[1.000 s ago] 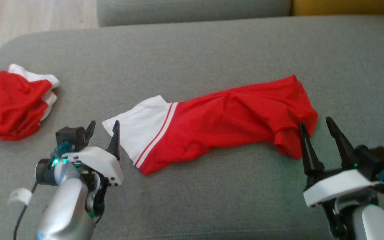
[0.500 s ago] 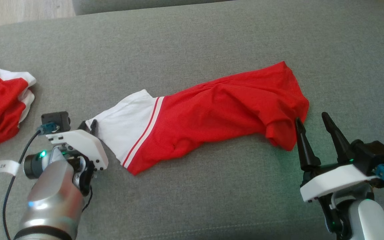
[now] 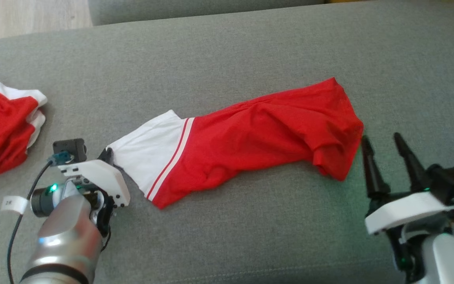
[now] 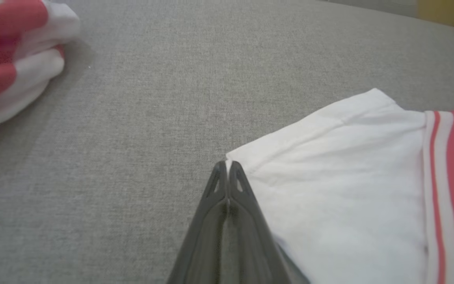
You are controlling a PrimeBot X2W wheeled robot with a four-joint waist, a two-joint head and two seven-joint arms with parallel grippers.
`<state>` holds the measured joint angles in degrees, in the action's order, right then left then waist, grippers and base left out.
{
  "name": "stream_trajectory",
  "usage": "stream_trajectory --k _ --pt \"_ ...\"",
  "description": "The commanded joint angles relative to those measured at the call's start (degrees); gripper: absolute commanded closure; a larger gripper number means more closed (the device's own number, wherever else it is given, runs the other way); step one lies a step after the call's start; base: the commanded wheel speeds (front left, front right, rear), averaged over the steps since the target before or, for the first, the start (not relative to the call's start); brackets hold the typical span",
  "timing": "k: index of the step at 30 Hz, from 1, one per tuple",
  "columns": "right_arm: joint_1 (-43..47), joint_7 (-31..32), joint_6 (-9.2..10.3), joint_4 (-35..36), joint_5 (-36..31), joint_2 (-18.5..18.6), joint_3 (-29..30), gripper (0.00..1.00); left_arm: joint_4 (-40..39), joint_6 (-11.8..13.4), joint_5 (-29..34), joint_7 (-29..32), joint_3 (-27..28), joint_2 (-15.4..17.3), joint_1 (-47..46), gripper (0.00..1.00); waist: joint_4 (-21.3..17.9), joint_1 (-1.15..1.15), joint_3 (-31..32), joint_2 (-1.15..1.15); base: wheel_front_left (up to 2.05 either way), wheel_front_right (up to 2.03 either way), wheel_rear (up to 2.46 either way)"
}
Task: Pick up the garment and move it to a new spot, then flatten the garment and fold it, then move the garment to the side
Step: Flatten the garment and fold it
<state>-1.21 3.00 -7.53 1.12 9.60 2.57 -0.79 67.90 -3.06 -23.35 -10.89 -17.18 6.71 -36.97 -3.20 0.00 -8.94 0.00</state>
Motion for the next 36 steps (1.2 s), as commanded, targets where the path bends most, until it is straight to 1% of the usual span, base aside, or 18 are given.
stream_trajectory --k 1,5,9,10,15,19,22,27,31,32,33,34,36 --pt "-3.9 -0.17 0.04 0.94 -0.09 0.31 0.1 0.0 -0.82 -0.23 0.04 -1.33 1.18 1.24 -3.14 1.0 0.48 0.0 0.18 0.0 0.0 0.0 0.0" --pt "-8.36 0.27 0.04 -3.34 -1.02 0.31 3.01 0.0 -0.79 -0.42 0.39 -2.47 0.42 0.34 -4.17 1.0 1.84 0.0 -0.33 0.0 0.0 0.0 0.0" --pt "-15.07 1.05 0.04 -11.35 -1.3 1.75 5.1 0.0 -1.01 -0.66 0.88 -3.1 -0.55 -0.63 -5.65 1.0 3.65 0.0 -1.65 0.0 0.0 0.0 0.0" --pt "-15.07 1.05 0.04 -11.35 -1.3 1.75 5.1 0.0 -1.01 -0.66 0.88 -3.1 -0.55 -0.63 -5.65 1.0 3.65 0.0 -1.65 0.0 0.0 0.0 0.0" --pt "-24.43 1.39 0.04 -25.55 -0.41 4.55 6.45 0.0 -1.72 -1.13 1.56 -3.61 -2.08 -1.97 -7.8 1.0 6.36 0.0 -3.61 0.0 0.0 0.0 0.0" --pt "-31.08 1.41 0.04 -36.96 -0.4 6.96 5.96 0.0 -2.42 -1.59 1.86 -3.83 -3.45 -2.95 -9.39 1.0 8.58 0.0 -5.44 0.0 0.0 0.0 0.0" --pt "-35.47 1.01 0.04 -44.26 -0.49 8.17 4.9 0.0 -2.95 -1.88 1.89 -3.94 -4.44 -3.39 -10.24 1.0 9.75 0.0 -6.57 0.0 0.0 0.0 0.0" --pt "-41.23 0.69 0.04 -54.08 -0.62 9.52 3.09 0.0 -3.89 -2.08 1.63 -4.05 -5.82 -3.71 -11.04 1.0 10.83 0.0 -8.02 0.0 0.0 0.0 0.0" --pt "-44.44 0.99 0.04 -59.89 -0.13 9.76 1.74 0.0 -4.83 -2.03 1.23 -4.08 -6.41 -3.78 -11.29 1.0 11.02 0.0 -8.81 0.0 0.0 0.0 0.0" --pt "-45.06 1.24 0.04 -61.09 0.33 9.59 1.48 0.1 -5.19 -1.95 1.15 -4.08 -6.45 -3.79 -11.29 1.0 10.98 0.0 -8.96 0.0 0.0 0.0 0.0" --pt "-45.59 1.37 0.04 -62.1 0.75 9.52 1.19 0.65 -5.6 -1.86 1.09 -4.09 -6.46 -3.8 -11.25 1.0 10.93 0.0 -9.06 0.0 0.0 0.0 0.0" --pt "-46.04 1.35 0.04 -62.93 1.26 9.46 0.95 1.0 -6.09 -1.73 1.07 -4.09 -6.42 -3.8 -11.19 1.0 10.86 0.0 -9.14 0.0 0.0 0.0 0.0" --pt "-46.72 0.73 0.04 -63.84 2.31 9.33 0.19 1.0 -7.44 -1.42 1.09 -4.09 -6.04 -3.78 -11.03 1.0 10.66 0.0 -9.13 0.0 0.0 0.0 0.0"
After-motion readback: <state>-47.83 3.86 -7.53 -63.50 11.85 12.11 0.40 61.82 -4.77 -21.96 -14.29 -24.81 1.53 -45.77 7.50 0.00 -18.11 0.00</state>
